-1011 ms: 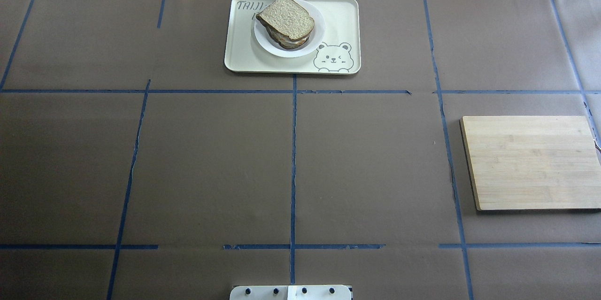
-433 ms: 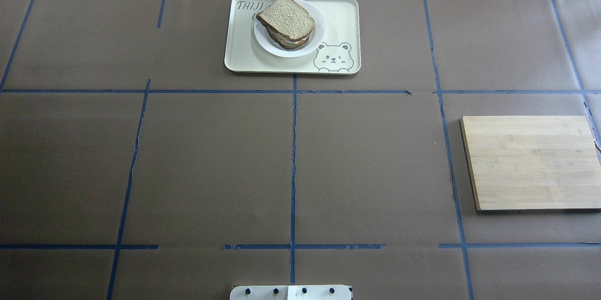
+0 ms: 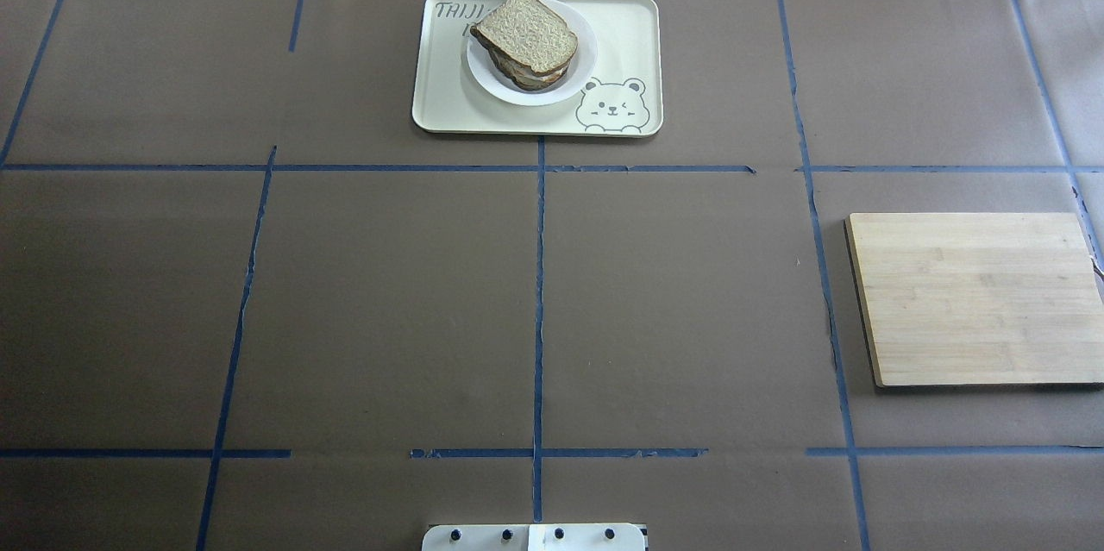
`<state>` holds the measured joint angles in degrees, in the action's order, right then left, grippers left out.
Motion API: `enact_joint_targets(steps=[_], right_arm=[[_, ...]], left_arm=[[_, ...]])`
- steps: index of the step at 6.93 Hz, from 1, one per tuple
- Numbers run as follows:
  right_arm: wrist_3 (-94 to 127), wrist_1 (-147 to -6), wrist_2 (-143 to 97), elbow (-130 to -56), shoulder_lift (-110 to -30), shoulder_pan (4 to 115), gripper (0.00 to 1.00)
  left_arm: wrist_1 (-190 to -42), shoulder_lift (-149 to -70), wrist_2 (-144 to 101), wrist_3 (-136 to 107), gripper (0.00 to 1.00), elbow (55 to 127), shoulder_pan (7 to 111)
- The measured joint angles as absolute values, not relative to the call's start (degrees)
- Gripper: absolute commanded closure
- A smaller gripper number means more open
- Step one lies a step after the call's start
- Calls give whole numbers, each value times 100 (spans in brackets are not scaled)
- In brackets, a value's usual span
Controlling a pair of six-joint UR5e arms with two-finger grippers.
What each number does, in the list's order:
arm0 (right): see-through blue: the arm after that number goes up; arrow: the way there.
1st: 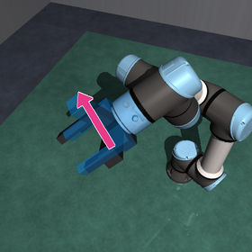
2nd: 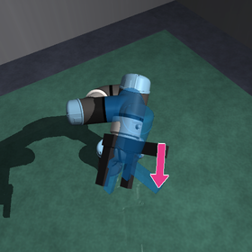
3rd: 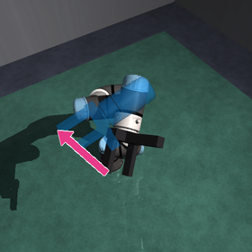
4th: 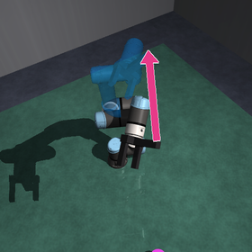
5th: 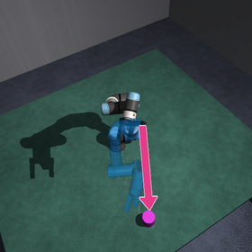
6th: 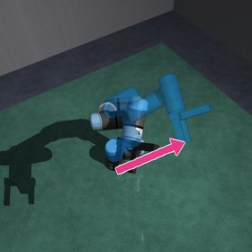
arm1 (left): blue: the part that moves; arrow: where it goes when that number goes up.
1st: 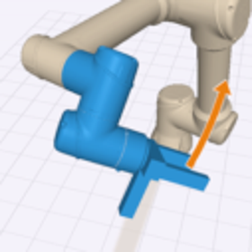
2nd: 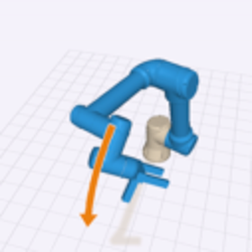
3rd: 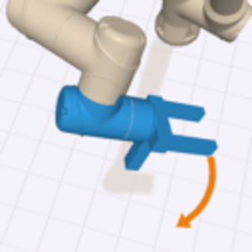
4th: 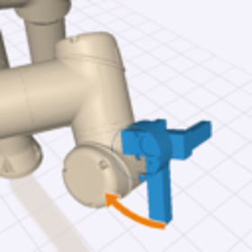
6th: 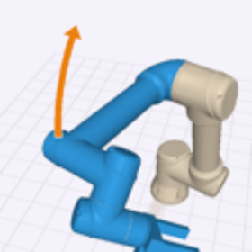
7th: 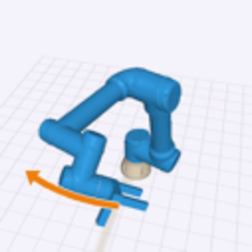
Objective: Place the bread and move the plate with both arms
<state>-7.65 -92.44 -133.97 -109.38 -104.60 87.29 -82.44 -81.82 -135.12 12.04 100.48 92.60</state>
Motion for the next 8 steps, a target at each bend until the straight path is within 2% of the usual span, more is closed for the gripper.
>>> enact_joint_targets(steps=[8], right_arm=[[-475, -9237, -13297, -10911, -10434, 8630, 1]], left_arm=[[-8242, -8175, -13517, 1218, 0, 10054, 9255]])
